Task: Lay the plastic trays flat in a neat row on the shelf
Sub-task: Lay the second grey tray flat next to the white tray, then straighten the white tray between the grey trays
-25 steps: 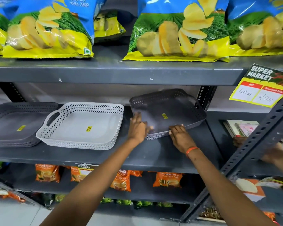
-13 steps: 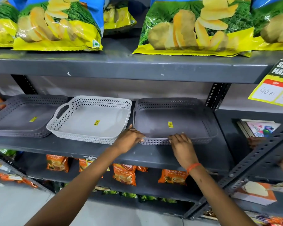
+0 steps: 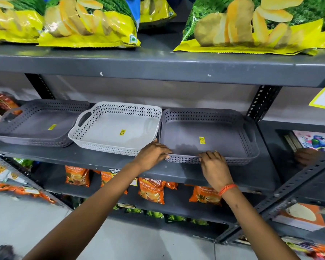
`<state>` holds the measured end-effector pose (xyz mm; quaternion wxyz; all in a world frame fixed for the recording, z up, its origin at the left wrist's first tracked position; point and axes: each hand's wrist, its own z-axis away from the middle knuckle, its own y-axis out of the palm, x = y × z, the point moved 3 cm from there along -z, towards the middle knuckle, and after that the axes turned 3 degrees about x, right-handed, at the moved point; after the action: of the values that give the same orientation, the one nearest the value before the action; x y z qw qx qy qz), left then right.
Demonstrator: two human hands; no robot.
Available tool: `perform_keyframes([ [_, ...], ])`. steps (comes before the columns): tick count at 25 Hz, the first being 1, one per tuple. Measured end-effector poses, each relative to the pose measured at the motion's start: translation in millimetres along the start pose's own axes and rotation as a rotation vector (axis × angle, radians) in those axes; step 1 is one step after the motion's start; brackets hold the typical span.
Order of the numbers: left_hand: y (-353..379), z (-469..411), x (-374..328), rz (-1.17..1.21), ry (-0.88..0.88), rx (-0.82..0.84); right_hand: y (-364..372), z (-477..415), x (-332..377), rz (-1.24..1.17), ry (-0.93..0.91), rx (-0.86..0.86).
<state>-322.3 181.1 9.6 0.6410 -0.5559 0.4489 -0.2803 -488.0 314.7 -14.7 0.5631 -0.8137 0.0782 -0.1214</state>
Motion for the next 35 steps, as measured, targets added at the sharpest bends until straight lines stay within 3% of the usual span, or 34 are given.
perform_keyframes([
  [6, -7.5, 4.7, 20.8, 0.036, 0.128, -0.002, -3.0, -1.8, 26.8, -0.016, 0.075, 0.081],
  [11, -49.7, 32.5, 74.0, 0.217, 0.153, -0.178, -5.3, -38.3, 94.1, -0.21, 0.223, 0.06],
  [14, -76.0, 51.9, 145.4, 0.194, 0.008, -0.321, 5.6, -84.4, 146.0, -0.376, 0.319, -0.007],
  [17, -97.5, 67.8, 226.0, 0.075, -0.315, -0.421, 19.8, -128.0, 174.2, -0.393, 0.478, 0.026],
  [19, -104.0, 73.6, 285.5, 0.033, -0.559, -0.375, 33.6, -150.9, 182.3, -0.356, 0.567, 0.072],
  [21, -100.3, 71.9, 327.0, 0.147, -0.715, -0.243, 44.5, -161.3, 179.8, -0.35, 0.664, 0.144],
  [24, -88.0, 63.2, 348.9, 0.278, -0.779, -0.127, 51.2, -160.4, 175.9, -0.299, 0.744, 0.147],
  [27, -81.6, 58.3, 352.5, 0.203, -0.798, -0.198, 56.5, -163.8, 170.9, -0.194, 0.694, 0.112],
  [35, -86.9, 30.3, 352.9, 0.088, -0.724, -0.169, 65.6, -196.1, 155.7, -0.199, 0.663, 0.134],
])
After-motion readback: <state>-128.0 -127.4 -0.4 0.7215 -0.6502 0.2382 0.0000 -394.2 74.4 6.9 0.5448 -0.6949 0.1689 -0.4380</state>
